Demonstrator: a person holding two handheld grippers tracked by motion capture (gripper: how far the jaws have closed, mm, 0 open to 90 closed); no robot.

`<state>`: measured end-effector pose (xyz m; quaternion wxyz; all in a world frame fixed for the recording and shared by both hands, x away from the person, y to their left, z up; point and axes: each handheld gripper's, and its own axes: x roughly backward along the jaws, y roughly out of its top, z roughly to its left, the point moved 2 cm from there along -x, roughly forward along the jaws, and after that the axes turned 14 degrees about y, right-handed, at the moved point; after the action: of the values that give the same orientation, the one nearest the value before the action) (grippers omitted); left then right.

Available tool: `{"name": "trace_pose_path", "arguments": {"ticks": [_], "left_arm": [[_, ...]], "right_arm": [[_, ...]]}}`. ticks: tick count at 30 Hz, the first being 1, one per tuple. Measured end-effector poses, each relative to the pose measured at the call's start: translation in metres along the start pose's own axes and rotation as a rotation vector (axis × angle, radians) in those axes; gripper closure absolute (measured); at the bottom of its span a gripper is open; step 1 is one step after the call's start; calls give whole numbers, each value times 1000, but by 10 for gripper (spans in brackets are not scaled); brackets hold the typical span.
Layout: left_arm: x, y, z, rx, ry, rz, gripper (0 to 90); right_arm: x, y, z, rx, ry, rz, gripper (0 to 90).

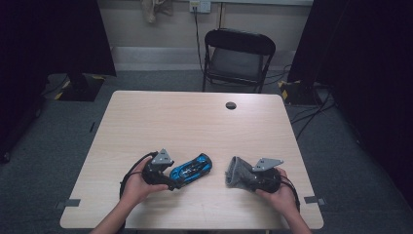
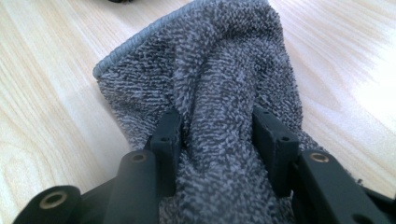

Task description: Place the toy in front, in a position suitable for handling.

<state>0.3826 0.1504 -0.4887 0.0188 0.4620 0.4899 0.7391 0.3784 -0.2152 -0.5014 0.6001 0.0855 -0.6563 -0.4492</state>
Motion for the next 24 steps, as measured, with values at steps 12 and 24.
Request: {"name": "trace_pose_path", "arguments": {"ticks": [12,24], "left_arm": [[-5,-21,-11,-36,14,25,204],[-11,-23,-7,-54,18,-1,144]], "right_arm": [[-2,1,3,5,-19,3,521],[-3,1,5,-12,-12,-1,434]]}}
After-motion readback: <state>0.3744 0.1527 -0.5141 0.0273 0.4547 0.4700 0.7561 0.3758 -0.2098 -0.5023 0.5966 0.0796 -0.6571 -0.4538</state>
